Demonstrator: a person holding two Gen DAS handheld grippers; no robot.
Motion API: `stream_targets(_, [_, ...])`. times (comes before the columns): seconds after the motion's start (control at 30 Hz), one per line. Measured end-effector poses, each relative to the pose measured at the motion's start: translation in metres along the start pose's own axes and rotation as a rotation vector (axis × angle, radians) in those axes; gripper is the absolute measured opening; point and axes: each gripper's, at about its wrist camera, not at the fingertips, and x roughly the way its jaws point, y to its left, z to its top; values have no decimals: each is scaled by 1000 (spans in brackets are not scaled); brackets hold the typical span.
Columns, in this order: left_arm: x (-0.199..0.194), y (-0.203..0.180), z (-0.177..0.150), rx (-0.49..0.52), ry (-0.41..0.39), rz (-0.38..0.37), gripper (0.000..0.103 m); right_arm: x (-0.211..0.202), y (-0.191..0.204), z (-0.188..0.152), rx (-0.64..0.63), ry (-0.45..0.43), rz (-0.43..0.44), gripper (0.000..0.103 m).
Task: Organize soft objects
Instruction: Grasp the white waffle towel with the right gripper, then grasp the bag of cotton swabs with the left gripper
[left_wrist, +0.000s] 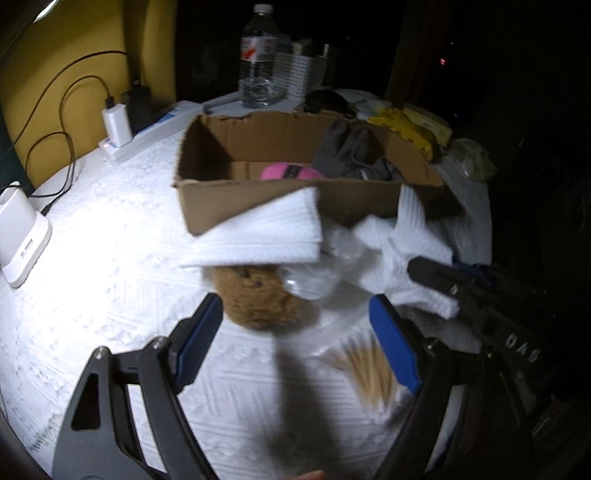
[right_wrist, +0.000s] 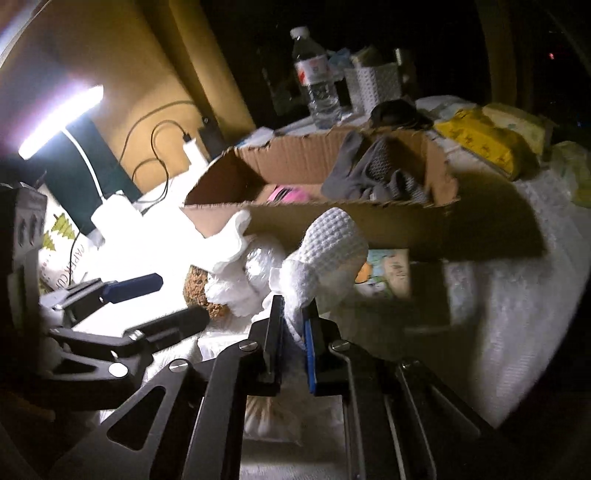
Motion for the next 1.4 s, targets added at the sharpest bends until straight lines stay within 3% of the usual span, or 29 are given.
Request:
stream_targets(0.37, [18, -43, -14, 65, 82, -18, 83, -41, -30, -8, 46, -74, -22, 10])
stream_targets(0.67, [46, -51, -24, 74, 137, 50, 87, -53, -54, -20, 87, -89, -20, 10])
stream_targets(0.8, [47, -55, -27, 96, 123, 64, 87, -53, -59, -22, 93, -90, -13, 10])
stream_targets(0.87, [47, -55, -28, 102, 117, 57, 85, -53, -60, -22, 94, -90, -10, 10])
stream_targets(0.93, [44, -56, -29, 116, 111, 56, 74, -54, -60, -21, 93, -92, -7, 10])
stream_targets(1.1, [35, -57, -28, 140, 104, 40, 61, -56, -58, -18, 86, -101, -4, 10])
stream_targets(1.4, [11, -50, -15, 144, 44, 24, 59, -64, -48, -9, 59, -116, -8, 10])
